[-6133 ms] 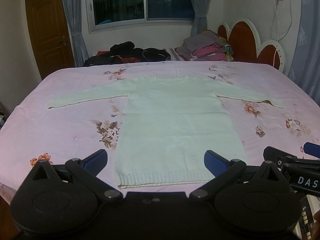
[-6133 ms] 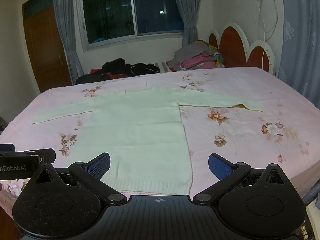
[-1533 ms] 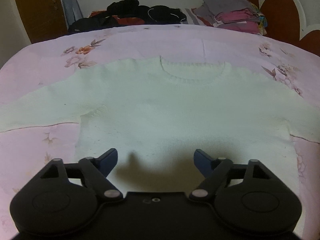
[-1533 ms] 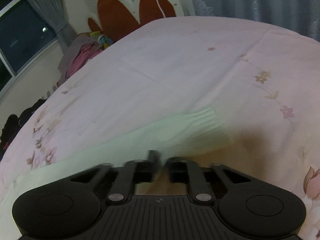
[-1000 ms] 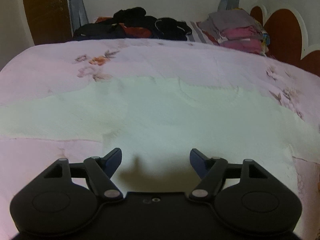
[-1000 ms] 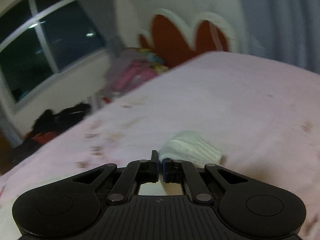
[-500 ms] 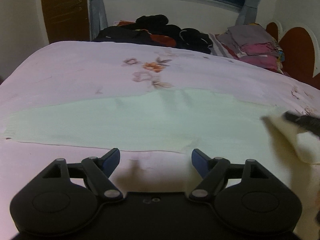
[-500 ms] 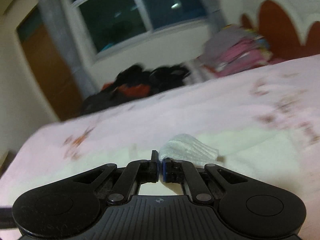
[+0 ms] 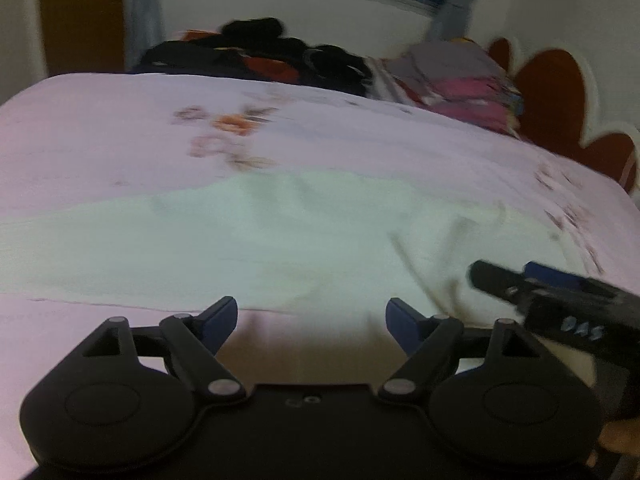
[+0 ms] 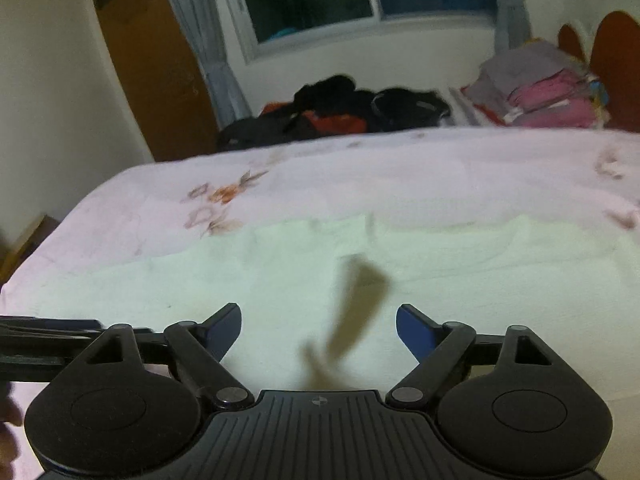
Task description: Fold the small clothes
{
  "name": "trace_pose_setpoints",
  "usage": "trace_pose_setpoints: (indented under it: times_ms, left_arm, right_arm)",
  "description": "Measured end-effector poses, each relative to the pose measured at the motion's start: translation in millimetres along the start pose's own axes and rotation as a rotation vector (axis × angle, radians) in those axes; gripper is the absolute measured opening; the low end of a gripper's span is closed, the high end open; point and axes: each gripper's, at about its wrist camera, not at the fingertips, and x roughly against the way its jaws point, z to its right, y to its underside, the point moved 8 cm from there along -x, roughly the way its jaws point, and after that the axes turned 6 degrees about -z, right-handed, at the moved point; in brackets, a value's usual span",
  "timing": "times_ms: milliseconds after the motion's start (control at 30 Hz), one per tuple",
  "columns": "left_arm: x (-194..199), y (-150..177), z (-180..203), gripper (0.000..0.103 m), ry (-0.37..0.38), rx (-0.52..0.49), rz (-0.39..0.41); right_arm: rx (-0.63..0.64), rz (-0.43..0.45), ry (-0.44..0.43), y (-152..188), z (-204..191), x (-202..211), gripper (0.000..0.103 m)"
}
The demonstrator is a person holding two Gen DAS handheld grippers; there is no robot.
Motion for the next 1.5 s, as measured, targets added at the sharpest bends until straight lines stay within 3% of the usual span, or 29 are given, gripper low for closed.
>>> trace_pose_setpoints:
  times_ms: [167, 300, 400, 467, 600, 667, 767, 833, 1033, 1133, 1300, 1367, 1500]
  left_arm:
    - [-33, 5, 49, 0.081, -0.001, -0.125, -0.017]
    - [-55, 1, 75, 0.08, 0.021, -0.128, -0.026]
    - [-67, -5, 87, 0.072, 0.003, -0.139, -0.006]
    - [-73, -6, 86, 0.05, -0.021, -0.118, -0.014]
    - [-76, -11, 71, 0.039, -0.026, -0.041, -0.003]
    - [-74, -15, 64, 0.027, -0.025, -0.015, 0.005]
    - [-70, -20, 58, 0.011, -0.012, 0.014, 0.028]
    - [-67, -22, 55, 0.007, 0.015, 0.024, 0.047]
    - [-59, -30, 55, 0.004, 0.061, 0.031, 0.086]
    - [-49, -37, 48, 0.004, 0.083, 0.068, 0.116]
    - [-43, -39, 24, 0.004, 0.037, 0.085, 0.143]
    - [-50, -33, 16, 0.004, 0.008, 0.083, 0.125]
    - [-73, -19, 6, 0.005, -0.031, 0.071, 0.065]
  right_arm:
    - [-0.035, 0.019, 0.212, 17, 77, 41, 0.084]
    - [-0.111, -0.008, 0.319, 39, 137, 60, 0.084]
    - [-0.144, -0.021, 0.357, 52, 165, 72, 0.084]
    - [-0.158, -0.031, 0.365, 58, 176, 74, 0.084]
    - [-0.176, -0.041, 0.371, 62, 187, 74, 0.082]
    - [-0.183, -0.049, 0.366, 64, 191, 72, 0.059]
    - [-0.207, -0.054, 0.355, 65, 196, 69, 0.058]
    - [-0.208, -0.054, 0.352, 66, 195, 68, 0.058]
    - [-0.201, -0.061, 0.351, 63, 194, 58, 0.058]
    - [-0.205, -0.057, 0.345, 58, 194, 53, 0.047]
    - [-0.216, -0.046, 0.323, 49, 192, 45, 0.037]
    - [-0.218, -0.043, 0.293, 46, 188, 42, 0.012]
    - [-0.241, -0.045, 0.299, 51, 192, 40, 0.01]
